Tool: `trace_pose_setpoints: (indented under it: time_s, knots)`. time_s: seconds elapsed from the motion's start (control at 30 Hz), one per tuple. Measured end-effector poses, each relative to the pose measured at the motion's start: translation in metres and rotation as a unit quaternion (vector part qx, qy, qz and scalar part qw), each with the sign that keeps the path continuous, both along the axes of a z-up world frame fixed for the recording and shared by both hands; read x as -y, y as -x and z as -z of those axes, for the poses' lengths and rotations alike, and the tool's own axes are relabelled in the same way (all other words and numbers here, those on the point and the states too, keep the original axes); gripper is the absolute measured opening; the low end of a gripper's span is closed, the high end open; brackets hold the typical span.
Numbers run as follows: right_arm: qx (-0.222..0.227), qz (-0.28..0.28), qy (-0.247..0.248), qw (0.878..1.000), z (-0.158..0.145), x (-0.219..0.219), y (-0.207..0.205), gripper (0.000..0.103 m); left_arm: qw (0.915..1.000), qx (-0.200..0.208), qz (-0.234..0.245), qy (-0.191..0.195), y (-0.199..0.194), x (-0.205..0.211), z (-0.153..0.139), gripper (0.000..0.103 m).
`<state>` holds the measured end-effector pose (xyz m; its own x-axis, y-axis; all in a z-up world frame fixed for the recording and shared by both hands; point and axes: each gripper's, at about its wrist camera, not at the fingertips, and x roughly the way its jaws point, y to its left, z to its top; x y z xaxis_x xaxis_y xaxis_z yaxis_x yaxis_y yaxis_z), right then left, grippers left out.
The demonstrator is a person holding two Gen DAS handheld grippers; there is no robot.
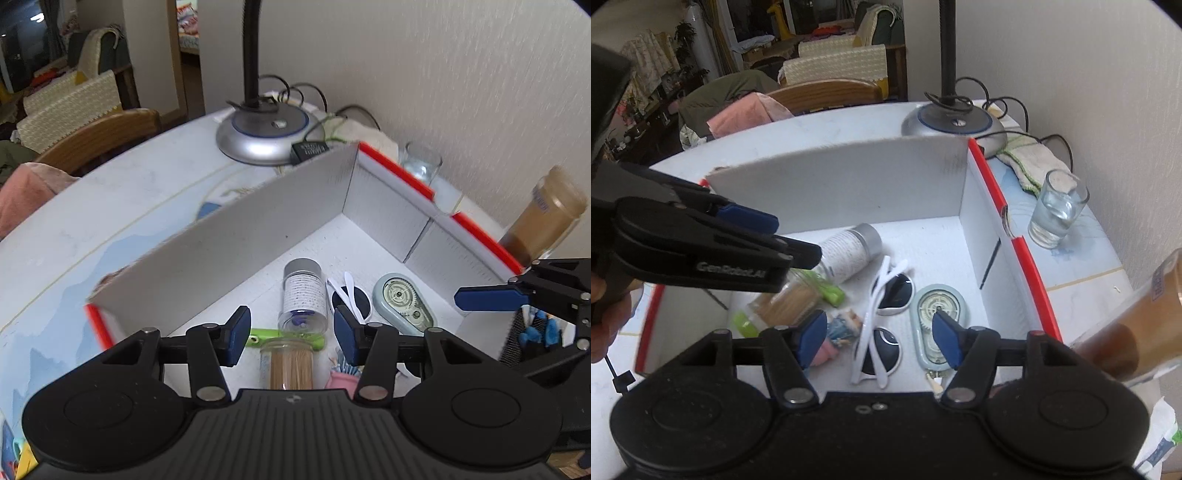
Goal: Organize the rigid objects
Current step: 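Open the left tool to drop the jar while the right tool releases the tape, then withdraw both tools from the shoebox back over the mat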
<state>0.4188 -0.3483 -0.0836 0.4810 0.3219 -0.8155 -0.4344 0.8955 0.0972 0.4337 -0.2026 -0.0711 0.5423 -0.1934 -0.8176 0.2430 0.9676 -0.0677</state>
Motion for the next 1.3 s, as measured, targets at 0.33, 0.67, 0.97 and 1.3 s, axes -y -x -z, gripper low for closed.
trace_pose_setpoints:
  time_s: [0.33,0.67,0.97,1.3]
  knots:
    - [0.027,-0.012,-0.011,1.000,-0.030,-0.015,0.027,0.071,0.9980,0.053,-0.020,0.027,0.059,-0.033,-0.040,0.057]
    - [0.045,-0.047,-0.040,0.997,-0.059,-0.048,0.070,0.083,0.9911,0.100,-0.066,0.057,0.137,-0.089,-0.064,0.066]
    - [0.040,-0.099,-0.065,0.992,-0.066,-0.103,0.111,0.089,0.9828,0.121,-0.128,0.057,0.204,-0.156,-0.066,0.067]
    - [0.037,-0.151,-0.076,0.985,-0.064,-0.172,0.148,0.097,0.9722,0.121,-0.192,0.058,0.261,-0.235,-0.059,0.084]
